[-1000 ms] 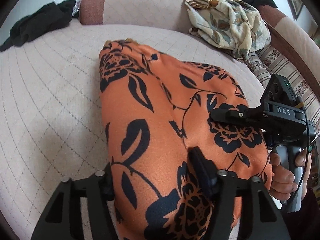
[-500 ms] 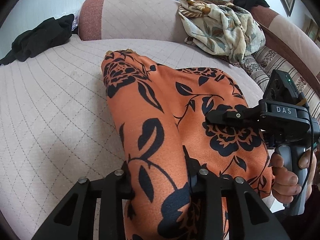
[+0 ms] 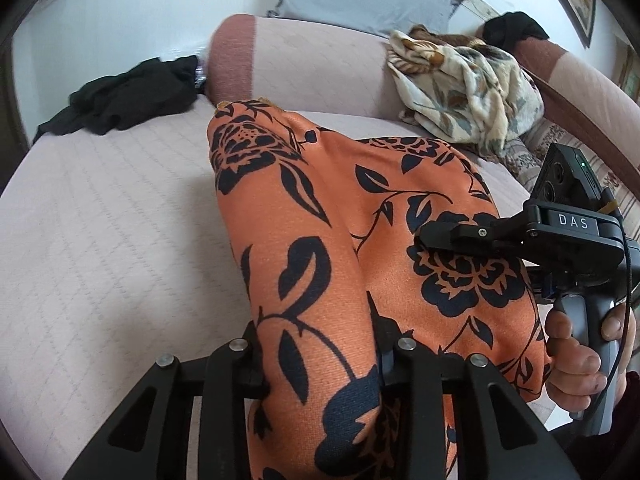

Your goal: Fold small clothes

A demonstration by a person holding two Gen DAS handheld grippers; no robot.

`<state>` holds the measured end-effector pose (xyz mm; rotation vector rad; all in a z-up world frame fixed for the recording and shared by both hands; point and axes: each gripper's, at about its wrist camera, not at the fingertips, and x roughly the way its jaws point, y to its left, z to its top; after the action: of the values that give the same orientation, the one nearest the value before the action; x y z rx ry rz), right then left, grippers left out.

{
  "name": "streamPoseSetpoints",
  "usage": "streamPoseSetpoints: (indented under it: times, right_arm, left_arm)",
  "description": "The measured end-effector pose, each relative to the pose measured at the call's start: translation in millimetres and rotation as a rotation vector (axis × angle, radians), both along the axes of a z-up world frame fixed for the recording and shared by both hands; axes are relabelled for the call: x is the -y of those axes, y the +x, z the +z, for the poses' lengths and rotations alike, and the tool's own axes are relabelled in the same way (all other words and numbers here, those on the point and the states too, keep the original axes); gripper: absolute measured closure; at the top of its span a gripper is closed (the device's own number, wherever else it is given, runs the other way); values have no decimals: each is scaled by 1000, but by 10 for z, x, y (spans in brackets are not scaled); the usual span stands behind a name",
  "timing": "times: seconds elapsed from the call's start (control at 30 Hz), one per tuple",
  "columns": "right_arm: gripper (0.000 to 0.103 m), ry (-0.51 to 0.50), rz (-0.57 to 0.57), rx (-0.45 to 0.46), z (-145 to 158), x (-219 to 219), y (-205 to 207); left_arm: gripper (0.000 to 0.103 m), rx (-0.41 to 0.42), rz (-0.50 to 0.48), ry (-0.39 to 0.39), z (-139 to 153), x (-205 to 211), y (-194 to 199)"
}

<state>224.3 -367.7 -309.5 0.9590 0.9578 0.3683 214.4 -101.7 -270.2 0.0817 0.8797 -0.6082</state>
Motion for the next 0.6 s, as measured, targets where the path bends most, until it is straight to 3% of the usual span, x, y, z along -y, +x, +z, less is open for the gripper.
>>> streamPoseSetpoints:
  times: [0.6]
  right_arm:
    - [52, 16, 96, -28, -127, -727, 148]
  left_arm:
    - [67, -32, 119, 12, -56, -738, 20]
